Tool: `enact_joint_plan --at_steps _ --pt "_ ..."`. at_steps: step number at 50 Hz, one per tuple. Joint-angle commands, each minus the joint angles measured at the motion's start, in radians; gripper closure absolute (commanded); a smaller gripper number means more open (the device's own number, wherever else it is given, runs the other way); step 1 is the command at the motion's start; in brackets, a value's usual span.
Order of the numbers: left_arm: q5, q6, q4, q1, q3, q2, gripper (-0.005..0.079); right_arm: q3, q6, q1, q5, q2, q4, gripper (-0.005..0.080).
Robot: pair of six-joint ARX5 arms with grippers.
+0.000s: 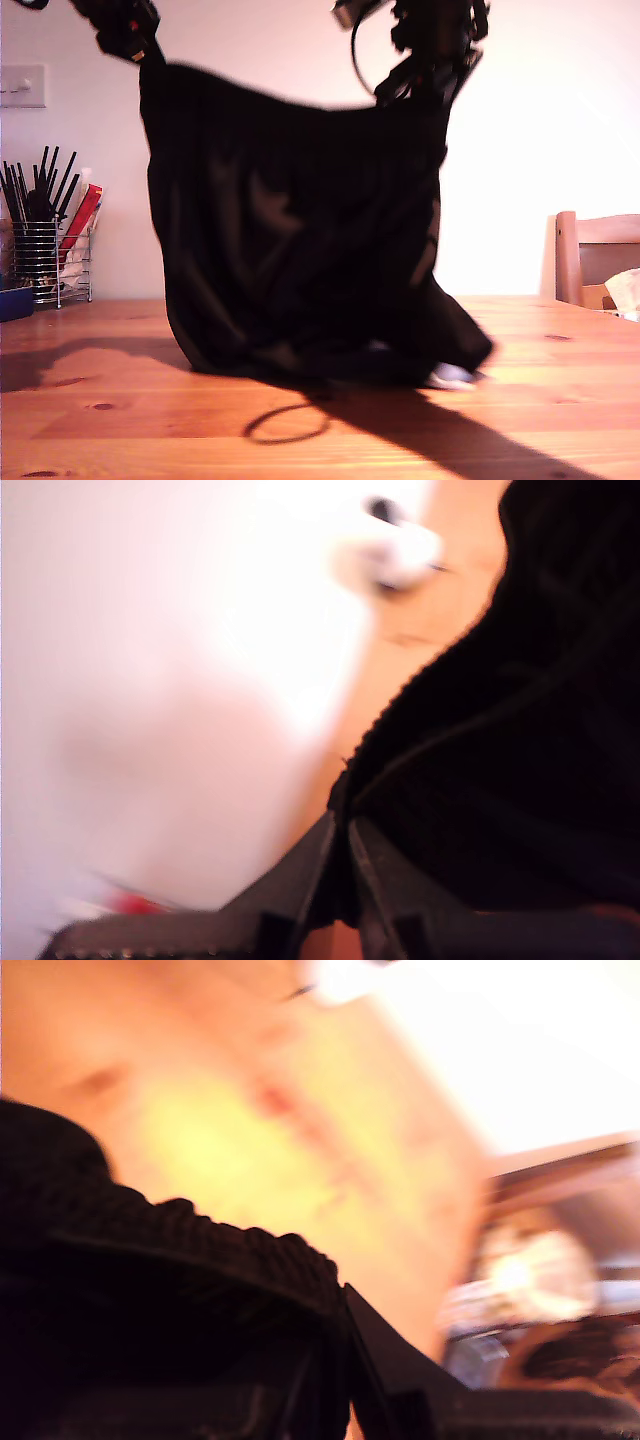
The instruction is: Fold the shorts in front of you. After folding it, place it to the left side.
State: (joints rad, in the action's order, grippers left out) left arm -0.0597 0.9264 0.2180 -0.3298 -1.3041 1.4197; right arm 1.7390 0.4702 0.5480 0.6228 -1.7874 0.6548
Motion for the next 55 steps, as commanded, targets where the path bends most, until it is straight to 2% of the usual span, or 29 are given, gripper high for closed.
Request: enact_joint_plan --at_steps 1,8,16,27,44,55 --pt "-0.008 0.031 -0.072 0.016 -0.006 -0.013 0.0763 0.046 0.014 -0.008 0.024 -0.002 -0.061 0.0766" --pt "-0.010 0.051 -0.198 0.037 -0.007 -0.013 0.0764 0.131 0.053 -0.019 0.042 -0.002 -0.135 0.0766" --pt "-0.019 0.112 -0.294 0.047 -0.012 -0.013 0.0764 0.230 0.057 -0.023 0.042 -0.002 -0.126 0.0765" --pt "-0.032 0.126 -0.285 0.045 -0.109 -0.013 0.0764 0.338 0.062 -0.022 0.038 -0.002 -0.031 0.0765" --pt "-0.039 0.120 0.051 0.010 -0.423 -0.013 0.0764 0.474 0.055 -0.009 0.030 0.019 0.148 0.0765" --pt "-0.039 0.121 0.288 -0.028 -0.545 -0.013 0.0764 0.570 0.081 0.037 -0.017 0.047 0.261 0.0765"
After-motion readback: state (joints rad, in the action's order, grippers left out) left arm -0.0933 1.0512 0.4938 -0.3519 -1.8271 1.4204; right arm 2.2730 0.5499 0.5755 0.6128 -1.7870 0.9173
